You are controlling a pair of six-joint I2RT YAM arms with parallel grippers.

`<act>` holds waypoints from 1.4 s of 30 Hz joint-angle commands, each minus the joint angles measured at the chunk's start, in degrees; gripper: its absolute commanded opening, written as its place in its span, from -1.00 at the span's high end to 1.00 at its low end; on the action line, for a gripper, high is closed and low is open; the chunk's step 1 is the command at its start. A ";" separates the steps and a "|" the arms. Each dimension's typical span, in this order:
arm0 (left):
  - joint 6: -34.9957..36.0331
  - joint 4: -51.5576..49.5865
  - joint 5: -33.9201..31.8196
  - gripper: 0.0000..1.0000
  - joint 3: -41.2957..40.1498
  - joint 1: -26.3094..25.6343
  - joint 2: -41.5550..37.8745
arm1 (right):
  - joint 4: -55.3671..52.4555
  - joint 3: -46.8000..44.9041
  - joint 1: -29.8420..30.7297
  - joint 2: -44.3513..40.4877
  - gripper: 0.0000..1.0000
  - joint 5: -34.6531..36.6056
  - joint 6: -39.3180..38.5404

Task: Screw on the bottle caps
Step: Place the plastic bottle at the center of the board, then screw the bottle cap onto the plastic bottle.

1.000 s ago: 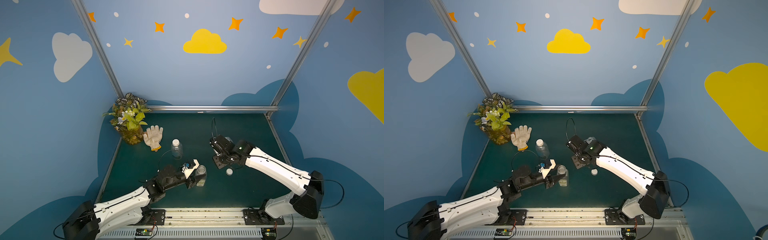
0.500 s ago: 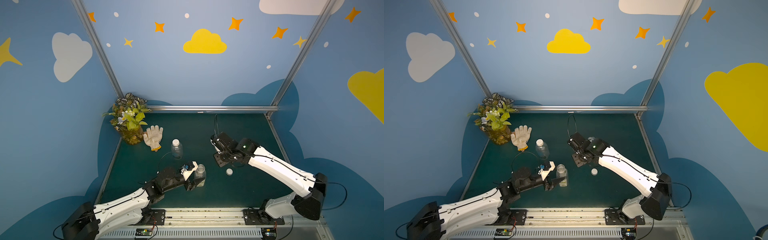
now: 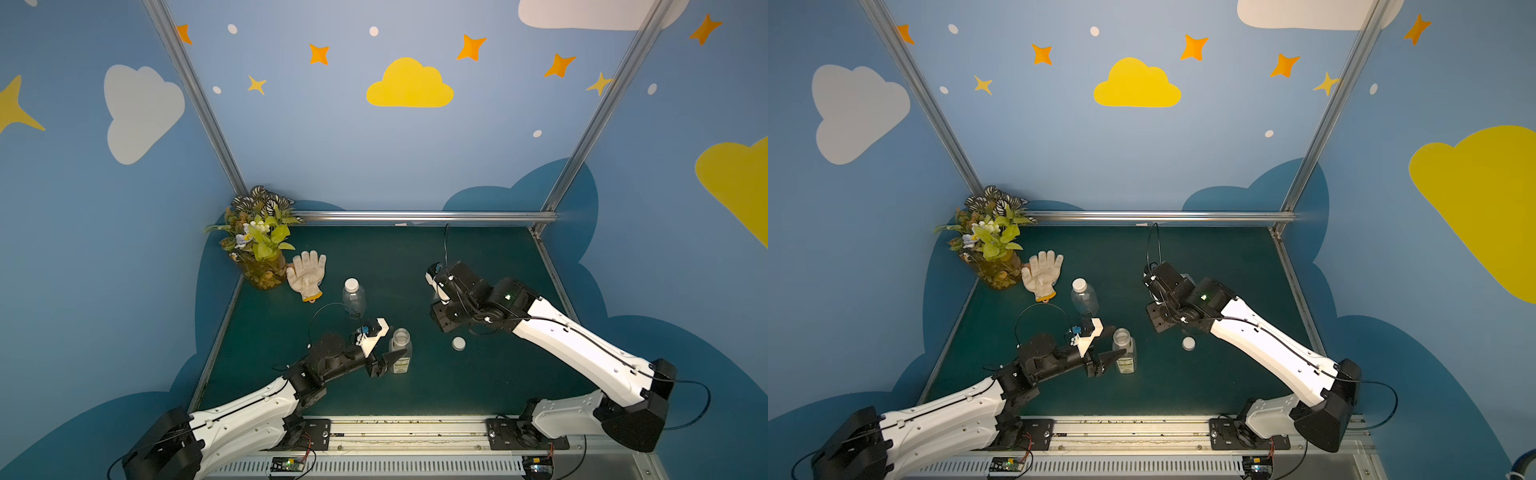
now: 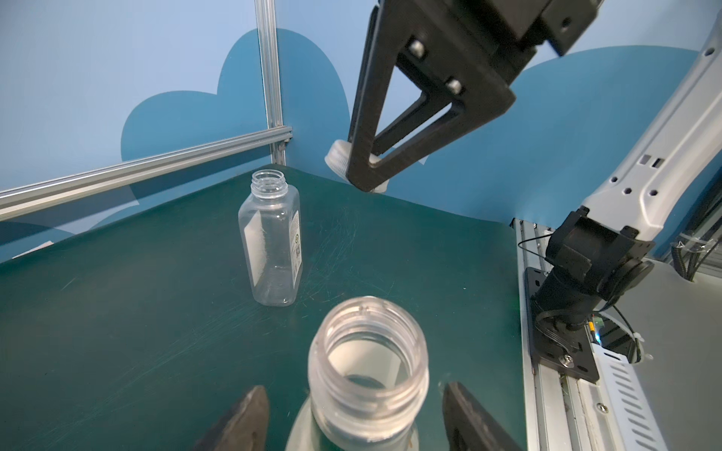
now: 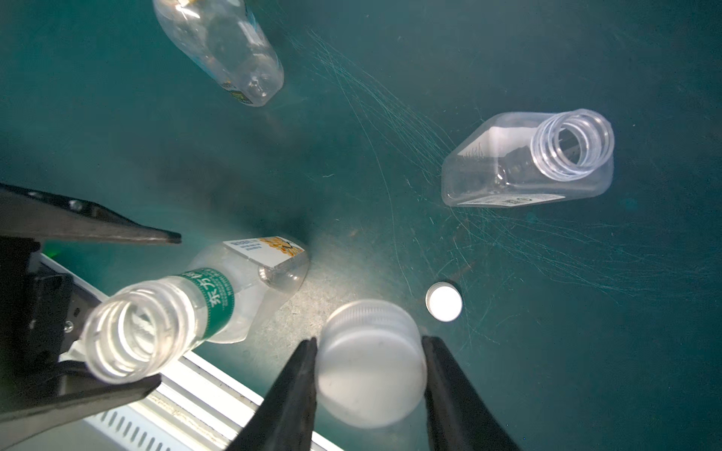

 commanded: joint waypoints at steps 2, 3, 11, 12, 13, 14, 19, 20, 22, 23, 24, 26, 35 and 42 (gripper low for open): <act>-0.86 3.83 4.21 -0.46 -0.62 0.98 1.22 | 2.09 -0.01 -0.15 -1.71 0.15 -2.06 -0.45; -0.78 4.31 4.72 -0.46 -0.66 1.20 1.71 | 2.03 0.06 -0.13 -1.63 0.15 -2.38 -0.49; -1.17 7.39 6.47 -0.40 -0.45 1.87 5.53 | 2.43 0.77 0.02 -1.64 0.15 -4.14 0.15; -1.15 7.67 6.46 -0.38 -0.46 1.82 5.71 | 2.54 0.79 0.03 -1.62 0.15 -4.40 0.25; -1.21 7.93 6.47 -0.36 -0.48 1.96 6.02 | 2.63 0.89 0.02 -1.57 0.15 -4.82 0.28; -1.20 8.12 6.37 -0.34 -0.46 2.04 6.22 | 2.74 1.10 0.12 -1.49 0.14 -5.26 0.37; -1.34 8.93 6.65 -0.16 -0.44 2.41 7.26 | 2.75 2.23 0.72 -0.88 0.15 -6.77 0.42; -1.46 9.12 6.54 -0.11 -0.52 2.38 7.44 | 2.68 2.65 0.97 -0.65 0.15 -7.12 0.31; -1.54 9.22 6.51 -0.06 -0.61 2.40 7.51 | 2.48 3.40 1.45 -0.17 0.15 -7.91 0.29; -1.52 9.22 6.55 -0.04 -0.68 2.38 7.56 | 2.40 3.84 1.77 0.10 0.15 -8.50 0.19; -1.64 9.22 6.56 -0.03 -0.77 2.38 7.48 | 2.26 4.33 2.14 0.34 0.15 -8.95 0.05; -1.65 9.22 6.55 -0.01 -0.96 2.38 7.39 | 1.81 5.55 3.06 1.16 0.15 -9.83 -0.30; -1.48 8.87 7.12 0.02 -1.12 2.37 6.96 | -2.07 10.93 7.48 7.40 0.09 -11.66 -2.20; -1.30 8.61 7.26 0.03 -1.06 2.40 7.03 | -4.26 12.67 8.68 10.91 0.08 -12.11 -1.95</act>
